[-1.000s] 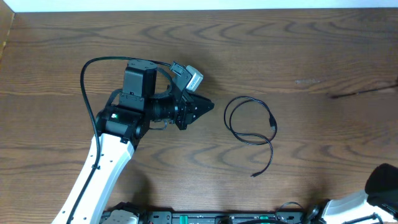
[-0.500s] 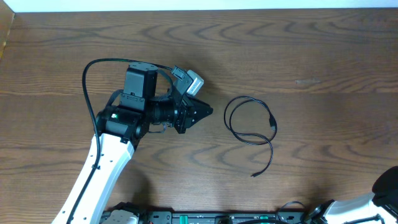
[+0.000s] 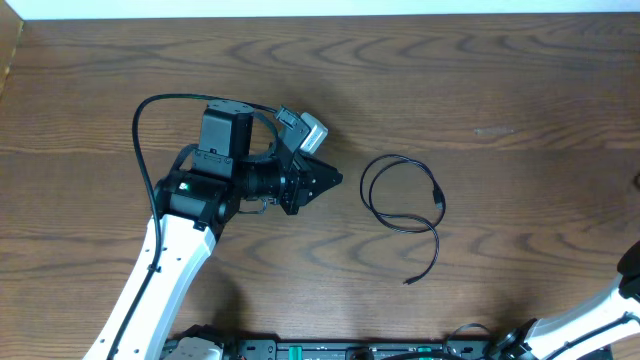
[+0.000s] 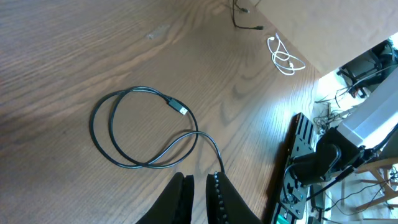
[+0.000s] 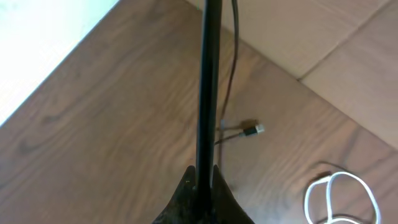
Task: Untangle cables
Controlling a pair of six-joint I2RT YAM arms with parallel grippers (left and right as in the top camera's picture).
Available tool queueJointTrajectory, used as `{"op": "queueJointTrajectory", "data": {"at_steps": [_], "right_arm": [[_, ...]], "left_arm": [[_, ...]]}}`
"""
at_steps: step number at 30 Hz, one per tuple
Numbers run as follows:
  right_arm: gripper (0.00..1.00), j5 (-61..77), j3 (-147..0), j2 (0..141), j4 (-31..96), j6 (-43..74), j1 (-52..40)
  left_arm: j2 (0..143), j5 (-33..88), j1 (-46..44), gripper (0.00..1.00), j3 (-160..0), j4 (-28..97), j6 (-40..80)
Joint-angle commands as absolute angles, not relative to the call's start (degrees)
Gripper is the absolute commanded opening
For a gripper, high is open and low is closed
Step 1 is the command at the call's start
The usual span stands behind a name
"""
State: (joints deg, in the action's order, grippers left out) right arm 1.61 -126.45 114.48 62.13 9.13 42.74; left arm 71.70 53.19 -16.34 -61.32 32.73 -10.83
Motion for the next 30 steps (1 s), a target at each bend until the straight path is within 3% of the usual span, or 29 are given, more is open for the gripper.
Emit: {"op": "queueJointTrajectory", "data": {"at_steps": [1, 30], "right_arm": [[0.01, -4.3, -127.0, 115.4, 63.4, 9.8, 43.5], [0.01, -12.5, -126.7, 131.0, 71.3, 15.1, 46.2]], "left_arm": [[71.9, 53.1, -16.5, 0.14, -61.1, 32.8, -11.9], [71.9, 53.1, -16.5, 0.14, -61.1, 32.3, -12.0]]}}
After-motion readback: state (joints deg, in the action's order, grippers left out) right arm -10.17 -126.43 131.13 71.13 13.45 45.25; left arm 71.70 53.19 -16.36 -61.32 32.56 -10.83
